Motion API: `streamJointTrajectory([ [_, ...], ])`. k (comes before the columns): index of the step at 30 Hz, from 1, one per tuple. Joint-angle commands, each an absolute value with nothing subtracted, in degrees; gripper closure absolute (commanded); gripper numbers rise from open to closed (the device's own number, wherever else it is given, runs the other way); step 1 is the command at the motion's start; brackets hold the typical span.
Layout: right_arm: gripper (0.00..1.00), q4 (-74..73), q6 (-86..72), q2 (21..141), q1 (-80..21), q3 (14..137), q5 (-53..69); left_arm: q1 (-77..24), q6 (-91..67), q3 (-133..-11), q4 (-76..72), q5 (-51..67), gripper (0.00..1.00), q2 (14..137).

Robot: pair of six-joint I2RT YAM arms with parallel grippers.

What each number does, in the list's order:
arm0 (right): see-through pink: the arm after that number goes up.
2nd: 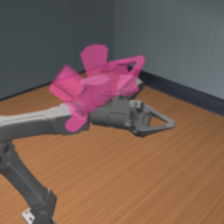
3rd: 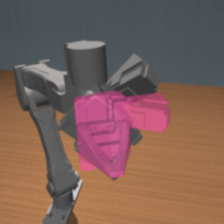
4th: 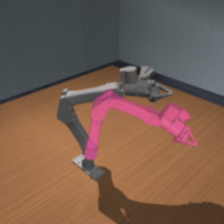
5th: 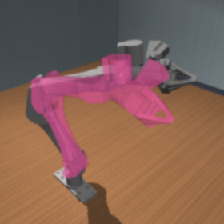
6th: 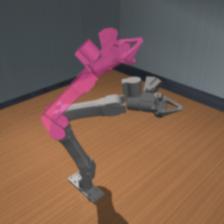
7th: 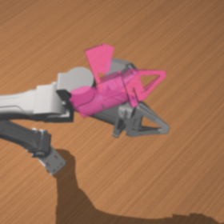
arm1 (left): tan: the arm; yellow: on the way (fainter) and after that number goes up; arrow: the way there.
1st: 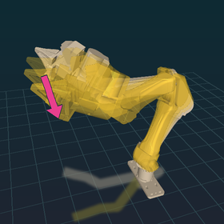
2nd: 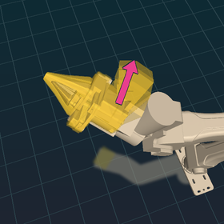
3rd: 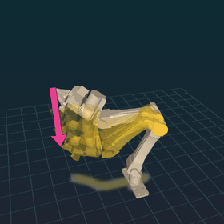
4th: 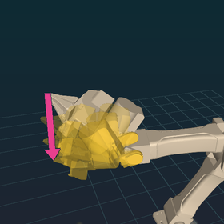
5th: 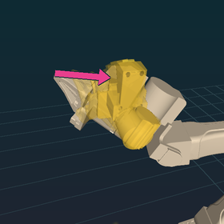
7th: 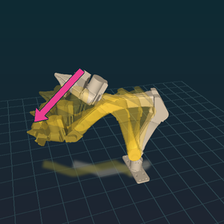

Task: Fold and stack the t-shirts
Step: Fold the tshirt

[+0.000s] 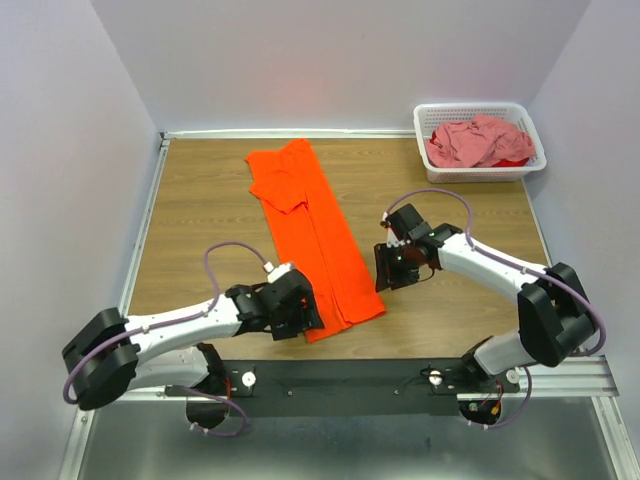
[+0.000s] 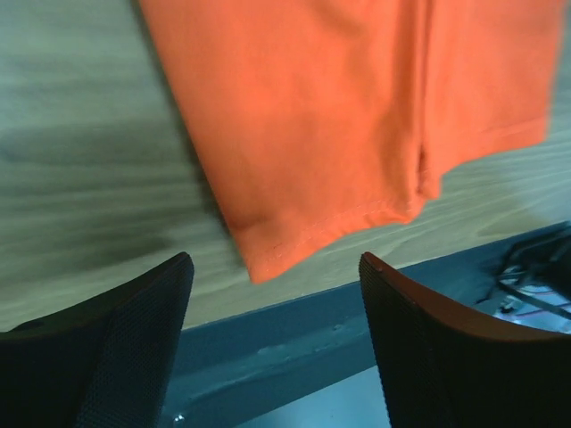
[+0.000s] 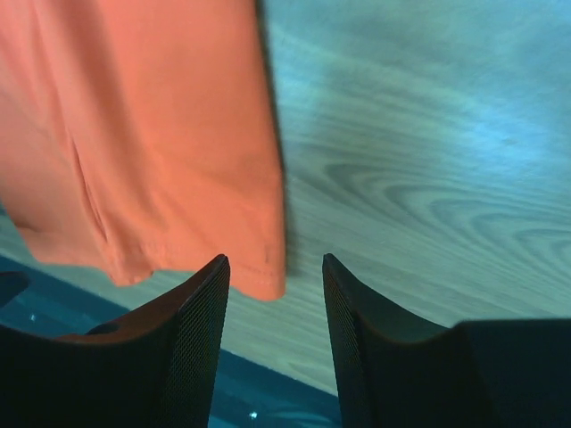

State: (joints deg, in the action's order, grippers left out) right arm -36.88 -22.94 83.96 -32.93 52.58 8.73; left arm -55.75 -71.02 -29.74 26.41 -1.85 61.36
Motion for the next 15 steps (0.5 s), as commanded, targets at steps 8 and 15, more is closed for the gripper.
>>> streamJointTrajectory([
  [8,0.50,-34.81,-22.85,87.71,-33.05,45.36,17.14,-60.64,-79.36,-32.26,27.16,-4.05,0.25,68.12],
  [15,0.51,-33.31,-22.59,89.03,-33.05,44.03,19.33,-61.00,-81.56,-30.15,24.43,-3.16,0.26,67.94],
])
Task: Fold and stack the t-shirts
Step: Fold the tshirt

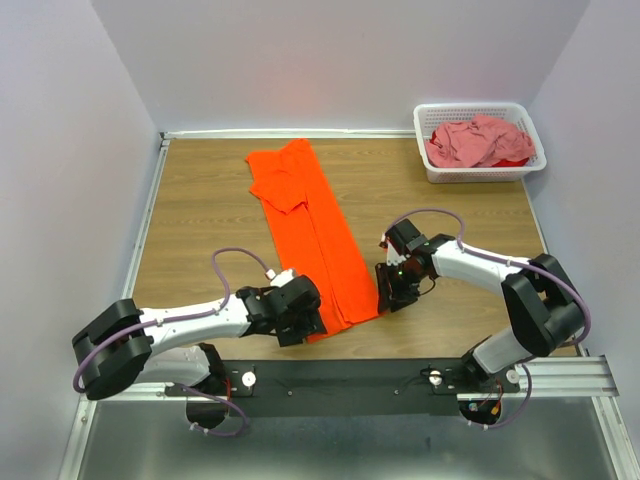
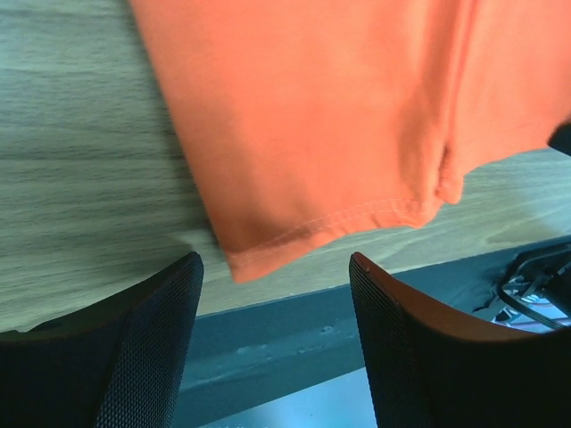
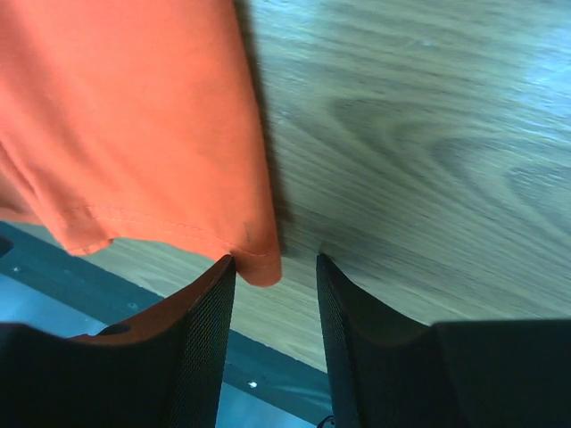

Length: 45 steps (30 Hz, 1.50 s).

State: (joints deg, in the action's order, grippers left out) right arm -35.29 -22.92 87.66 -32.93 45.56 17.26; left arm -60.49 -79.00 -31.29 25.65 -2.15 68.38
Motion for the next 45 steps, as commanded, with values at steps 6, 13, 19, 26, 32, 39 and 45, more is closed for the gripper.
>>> streamJointTrajectory([
  [6,0.55,-31.99,-22.68,89.82,-33.13,43.42,20.48,-61.35,-83.58,-29.79,24.35,-4.39,0.31,68.73],
  [13,0.55,-31.47,-22.94,89.56,-33.05,42.98,20.66,-61.35,-85.43,-29.53,24.35,-5.80,0.35,69.52],
  [19,0.55,-31.46,-23.29,89.21,-33.13,43.24,20.21,-61.35,-86.83,-30.50,25.31,-6.85,0.39,71.54],
  [26,0.55,-31.55,-22.94,88.94,-33.05,43.15,19.60,-61.44,-88.33,-30.06,26.72,-8.17,0.39,70.75],
  [32,0.62,-31.46,-21.89,89.91,-33.05,43.51,20.47,-61.44,-87.10,-30.32,26.89,-7.03,0.50,73.12],
  [39,0.90,-31.46,-21.45,90.18,-33.05,43.33,21.97,-61.44,-85.08,-31.29,26.72,-6.86,0.79,75.40],
  [45,0.99,-31.90,-23.37,86.24,-33.22,41.14,25.22,-61.44,-82.36,-31.99,28.99,-4.93,0.91,74.53],
])
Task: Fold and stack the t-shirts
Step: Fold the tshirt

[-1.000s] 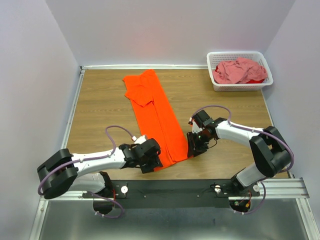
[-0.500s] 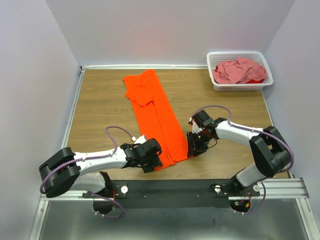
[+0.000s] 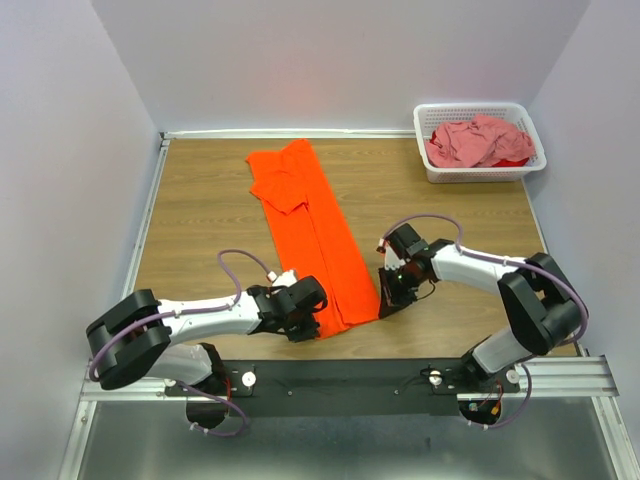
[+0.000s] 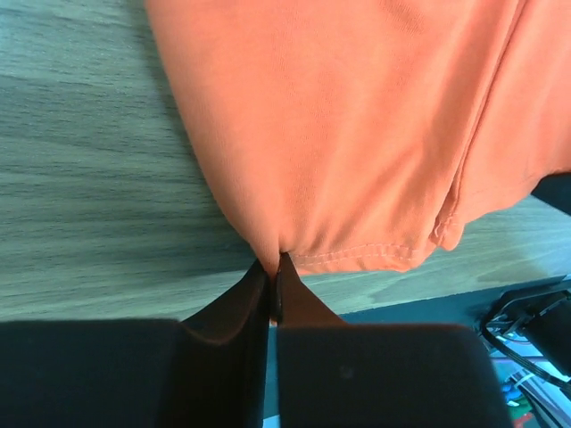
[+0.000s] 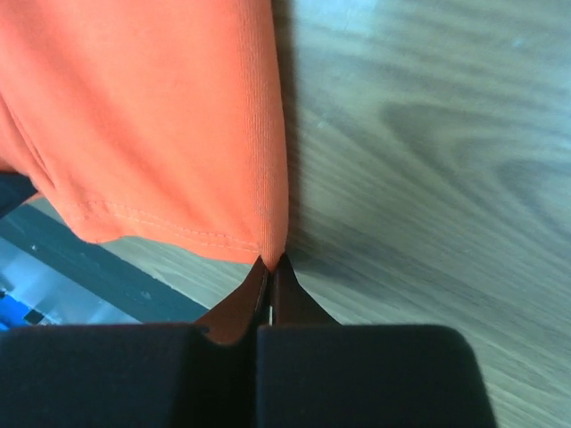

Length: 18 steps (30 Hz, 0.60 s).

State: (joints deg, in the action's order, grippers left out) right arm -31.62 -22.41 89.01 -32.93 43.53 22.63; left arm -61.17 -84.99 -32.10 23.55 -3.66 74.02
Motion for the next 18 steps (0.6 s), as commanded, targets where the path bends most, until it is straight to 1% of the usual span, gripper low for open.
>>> streamJointTrajectory([
  [1,1.00,-31.99,-24.07,85.35,-33.48,39.83,25.83,-61.44,-82.18,-32.08,29.87,-4.75,0.91,74.01],
  [5,0.99,-32.52,-29.95,80.87,-36.29,35.35,25.75,-61.52,-80.16,-32.08,33.13,-4.13,0.91,69.45],
  [10,0.99,-32.78,-41.37,72.26,-45.78,31.73,22.24,-61.96,-76.82,-29.01,34.01,1.30,0.91,63.47],
  [11,0.99,-32.61,-46.18,71.38,-47.36,31.47,21.45,-62.05,-76.03,-28.74,34.36,1.75,0.91,62.41],
  [14,0.99,-32.61,-52.80,69.52,-53.94,31.90,18.99,-62.05,-74.89,-27.34,35.68,3.16,0.90,56.62],
  [18,0.99,-32.96,-54.93,69.61,-54.67,36.28,16.97,-62.14,-73.92,-26.45,37.61,3.52,0.90,51.44],
])
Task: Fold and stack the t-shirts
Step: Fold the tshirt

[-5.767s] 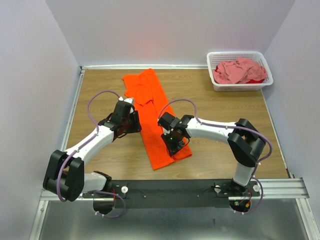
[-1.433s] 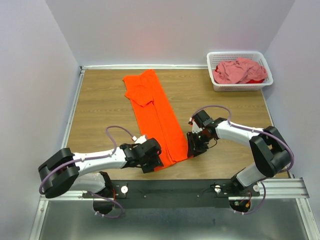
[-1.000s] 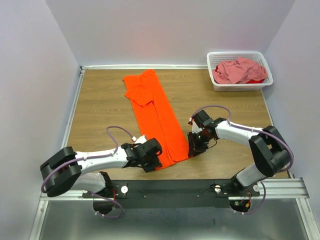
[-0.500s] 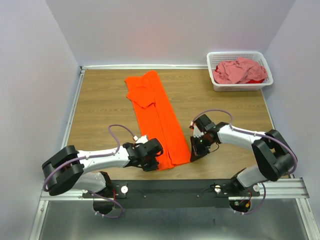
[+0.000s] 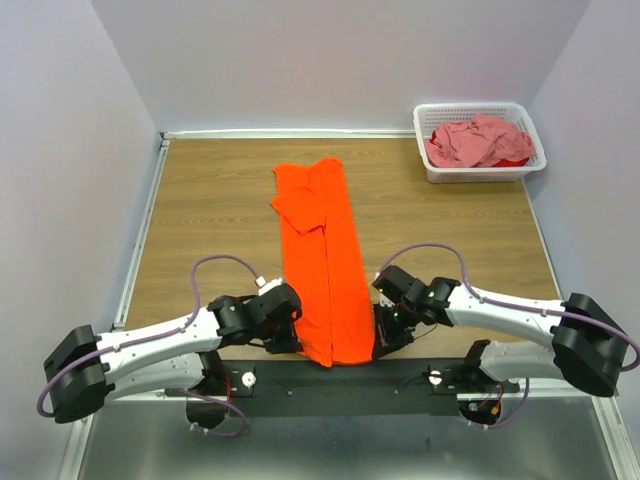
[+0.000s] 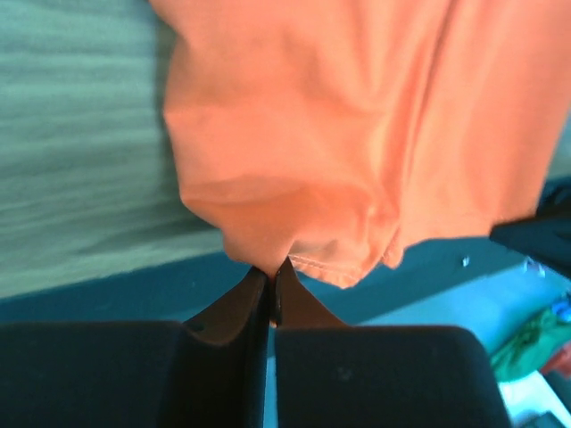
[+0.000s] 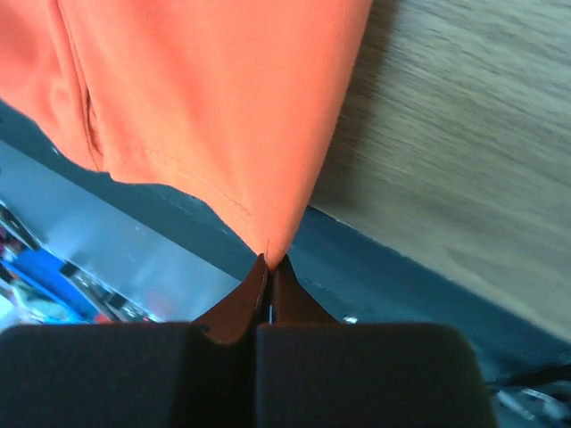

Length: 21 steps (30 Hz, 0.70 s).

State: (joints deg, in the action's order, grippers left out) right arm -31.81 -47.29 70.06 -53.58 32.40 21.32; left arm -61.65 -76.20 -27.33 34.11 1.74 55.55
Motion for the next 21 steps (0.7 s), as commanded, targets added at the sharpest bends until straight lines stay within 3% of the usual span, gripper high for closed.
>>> streamJointTrajectory([
  [1,1.00,-32.96,-55.02,69.70,-54.75,36.30,16.27,-62.05,-73.74,-26.72,38.23,3.34,0.90,50.29],
  [9,0.99,-37.35,-52.74,75.67,-53.97,51.22,12.04,-58.37,-74.27,-31.46,42.72,-1.85,0.90,40.09],
  [21,0.99,-42.10,-36.32,83.92,-40.53,63.72,8.96,-36.24,-59.79,-36.56,30.77,-1.41,0.91,50.16],
])
